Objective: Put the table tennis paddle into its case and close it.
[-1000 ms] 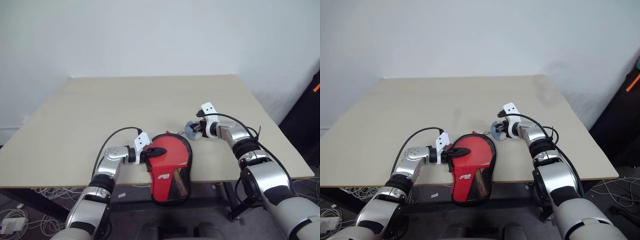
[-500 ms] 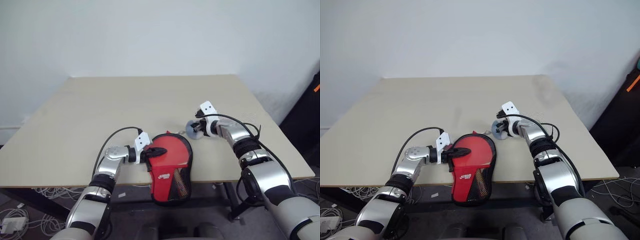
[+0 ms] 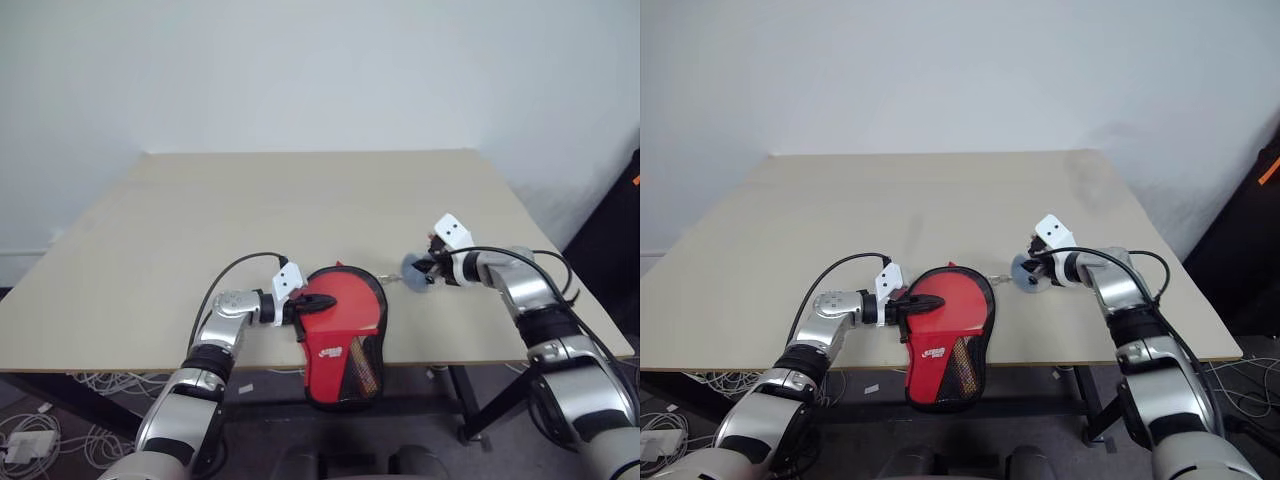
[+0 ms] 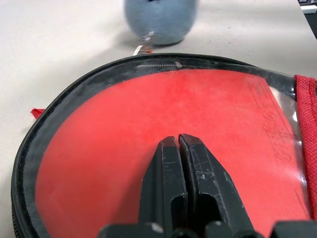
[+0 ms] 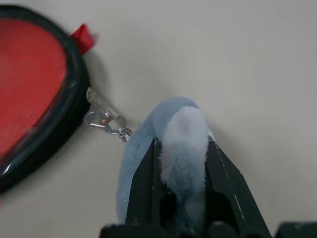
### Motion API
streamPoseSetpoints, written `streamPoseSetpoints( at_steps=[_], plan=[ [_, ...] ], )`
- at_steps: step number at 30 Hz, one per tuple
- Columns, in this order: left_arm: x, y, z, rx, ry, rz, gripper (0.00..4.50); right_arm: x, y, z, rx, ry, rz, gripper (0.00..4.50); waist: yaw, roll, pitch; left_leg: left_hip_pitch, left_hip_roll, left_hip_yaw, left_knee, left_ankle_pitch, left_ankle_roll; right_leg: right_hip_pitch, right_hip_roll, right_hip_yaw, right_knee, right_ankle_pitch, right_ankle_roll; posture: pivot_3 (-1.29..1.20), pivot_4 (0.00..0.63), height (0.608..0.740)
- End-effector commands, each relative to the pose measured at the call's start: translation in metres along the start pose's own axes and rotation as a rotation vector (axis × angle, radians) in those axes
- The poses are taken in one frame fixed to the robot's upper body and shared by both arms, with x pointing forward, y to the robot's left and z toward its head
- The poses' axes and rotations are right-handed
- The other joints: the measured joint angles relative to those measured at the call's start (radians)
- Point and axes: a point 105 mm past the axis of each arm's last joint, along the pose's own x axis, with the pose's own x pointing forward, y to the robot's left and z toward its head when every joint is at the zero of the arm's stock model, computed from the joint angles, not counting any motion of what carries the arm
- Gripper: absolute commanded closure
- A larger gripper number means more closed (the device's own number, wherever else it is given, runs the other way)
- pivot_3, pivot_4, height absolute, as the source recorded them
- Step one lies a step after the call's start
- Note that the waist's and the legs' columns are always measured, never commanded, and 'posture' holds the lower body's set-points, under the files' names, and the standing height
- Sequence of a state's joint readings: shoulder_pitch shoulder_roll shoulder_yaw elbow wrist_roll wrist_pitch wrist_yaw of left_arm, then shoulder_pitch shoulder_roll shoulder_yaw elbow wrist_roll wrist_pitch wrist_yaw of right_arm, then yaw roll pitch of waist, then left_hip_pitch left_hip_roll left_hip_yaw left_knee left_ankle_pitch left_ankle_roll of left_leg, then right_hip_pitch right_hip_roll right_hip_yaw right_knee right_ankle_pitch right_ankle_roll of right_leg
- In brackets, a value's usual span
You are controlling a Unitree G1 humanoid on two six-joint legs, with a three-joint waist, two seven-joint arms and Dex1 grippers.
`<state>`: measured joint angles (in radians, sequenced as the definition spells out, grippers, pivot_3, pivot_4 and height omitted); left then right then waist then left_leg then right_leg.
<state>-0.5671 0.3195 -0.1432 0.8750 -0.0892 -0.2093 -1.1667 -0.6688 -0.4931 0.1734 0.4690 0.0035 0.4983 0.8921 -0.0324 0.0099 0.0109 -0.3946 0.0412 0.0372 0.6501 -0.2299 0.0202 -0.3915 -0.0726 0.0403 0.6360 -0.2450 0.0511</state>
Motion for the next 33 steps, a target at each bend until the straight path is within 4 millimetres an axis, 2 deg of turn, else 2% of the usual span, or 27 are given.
streamPoseSetpoints(
  at_steps=[1,6,11,16,29,33],
  plan=[
    [0.001,-0.02,-0.047,-0.107,0.168,-0.049,4.5,-0.025,-0.003,0.015,-0.039,-0.039,-0.009,4.36,0.003,-0.001,0.0,0.0,0.0,0.0,0.0,0.0,0.0,0.0,0.0,0.0,0.0,0.0,0.0,0.0,0.0,0.74],
    [0.001,-0.02,-0.047,-0.105,0.17,-0.053,4.5,-0.042,0.017,0.014,-0.076,-0.044,0.076,4.36,0.011,-0.003,0.002,0.0,0.0,0.0,-0.002,0.0,0.0,0.0,0.0,0.0,-0.003,0.0,0.0,0.0,0.0,0.74],
    [0.003,-0.02,-0.046,-0.102,0.171,-0.06,4.5,-0.06,0.054,0.013,-0.139,-0.072,0.266,4.36,0.017,-0.004,0.003,0.0,0.001,0.0,-0.005,0.0,0.0,0.001,0.0,-0.002,-0.01,0.0,0.0,0.0,0.0,0.74],
    [0.005,-0.019,-0.043,-0.099,0.166,-0.062,4.5,-0.072,0.084,0.008,-0.175,-0.075,0.401,4.36,0.018,-0.005,0.003,0.0,0.001,0.0,-0.005,0.0,0.0,0.001,0.0,-0.002,-0.011,0.0,0.0,0.0,0.0,0.74],
    [0.008,-0.016,-0.039,-0.093,0.161,-0.064,4.5,-0.089,0.134,-0.018,-0.197,-0.015,0.609,4.36,0.024,-0.007,0.004,0.0,0.0,0.0,-0.006,0.0,-0.001,0.001,-0.004,-0.005,-0.012,0.0,0.0,0.0,0.0,0.74],
    [0.007,-0.016,-0.038,-0.09,0.163,-0.065,4.5,-0.097,0.142,-0.028,-0.202,0.018,0.654,4.36,0.026,-0.009,0.005,0.0,-0.001,0.0,-0.006,0.0,0.0,0.001,-0.012,-0.014,-0.013,0.0,0.0,0.0,0.0,0.74]
  ],
)
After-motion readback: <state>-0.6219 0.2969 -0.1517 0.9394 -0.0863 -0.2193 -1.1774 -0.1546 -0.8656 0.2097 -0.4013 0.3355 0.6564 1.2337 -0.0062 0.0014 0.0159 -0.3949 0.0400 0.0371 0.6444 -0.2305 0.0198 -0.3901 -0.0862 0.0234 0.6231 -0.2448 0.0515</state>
